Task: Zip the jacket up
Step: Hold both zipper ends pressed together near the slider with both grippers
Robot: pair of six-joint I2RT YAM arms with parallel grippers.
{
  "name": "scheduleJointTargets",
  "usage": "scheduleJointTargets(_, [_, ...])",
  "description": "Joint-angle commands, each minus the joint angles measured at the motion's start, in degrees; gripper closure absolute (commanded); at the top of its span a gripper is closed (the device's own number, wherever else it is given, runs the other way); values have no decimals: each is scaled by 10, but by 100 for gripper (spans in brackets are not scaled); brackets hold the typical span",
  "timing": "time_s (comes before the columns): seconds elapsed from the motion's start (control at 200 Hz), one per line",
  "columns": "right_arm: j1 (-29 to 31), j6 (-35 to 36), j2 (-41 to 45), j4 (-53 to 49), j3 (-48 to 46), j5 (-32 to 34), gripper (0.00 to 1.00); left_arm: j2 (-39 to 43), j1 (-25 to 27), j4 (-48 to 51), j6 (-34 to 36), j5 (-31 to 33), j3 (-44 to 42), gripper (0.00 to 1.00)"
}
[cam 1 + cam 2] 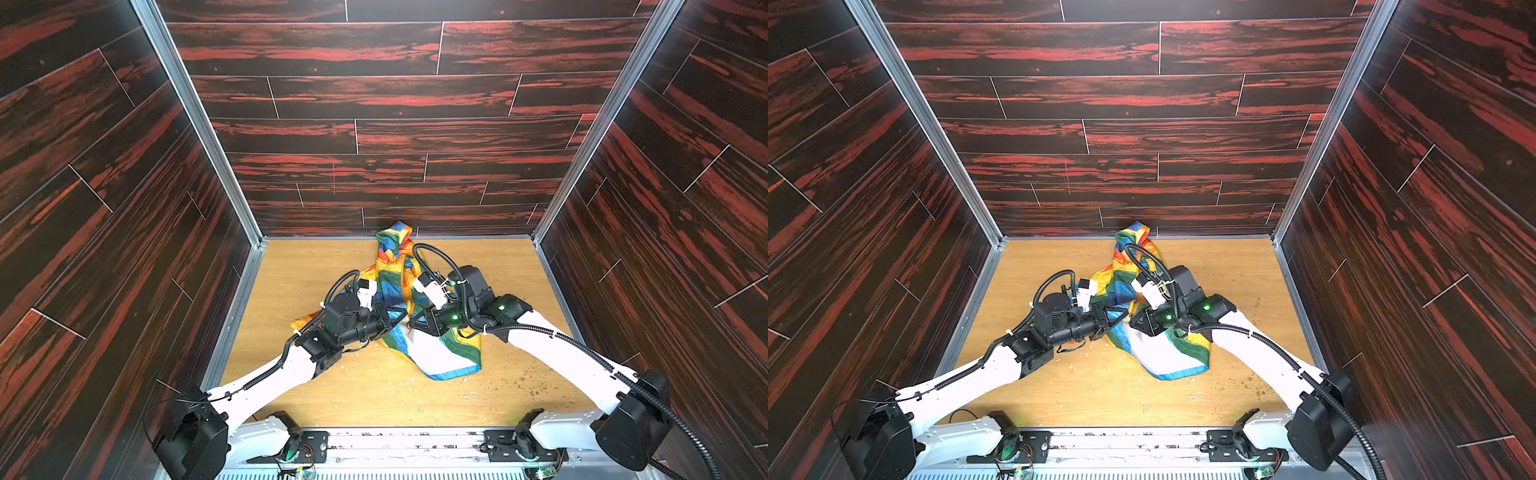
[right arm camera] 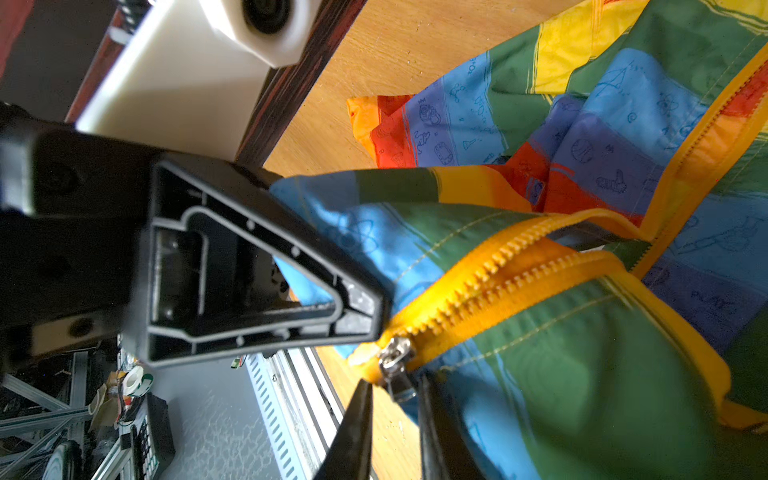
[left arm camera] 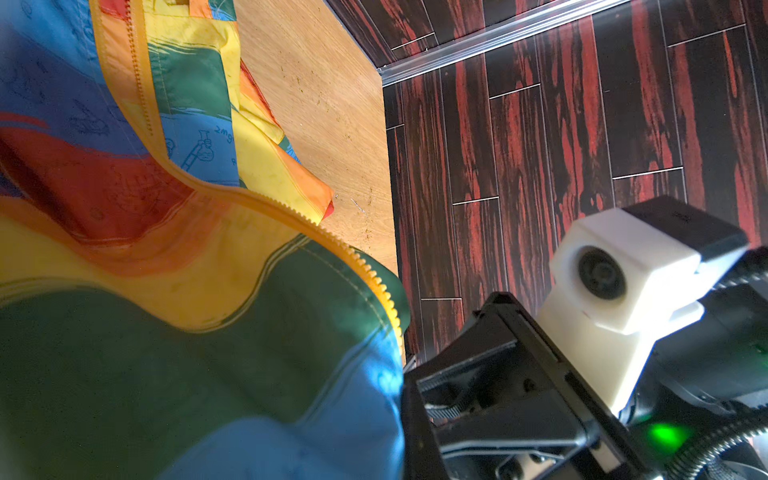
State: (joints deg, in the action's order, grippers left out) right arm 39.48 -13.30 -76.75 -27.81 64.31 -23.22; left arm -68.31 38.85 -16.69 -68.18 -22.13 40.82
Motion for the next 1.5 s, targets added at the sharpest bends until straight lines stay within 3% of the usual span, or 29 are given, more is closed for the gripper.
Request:
scheduleJointTargets(0.0, [3,12,-5,1,-7,4,79,-2,-3,-9,-3,-8,6,100])
scheduleJointTargets(1.092, [2,7,14,-3,-4,62,99,-5,-3,-4,-2,-17,1,100])
scheduleJointTargets(1.172, [2,6,13,-2,-3,56,98,-5,-3,-4,-2,-17,0,100])
scheduleJointTargets(1.493, [0,1,35,-1,-14,66,81,-8,-3,-4,1,-18,0,100])
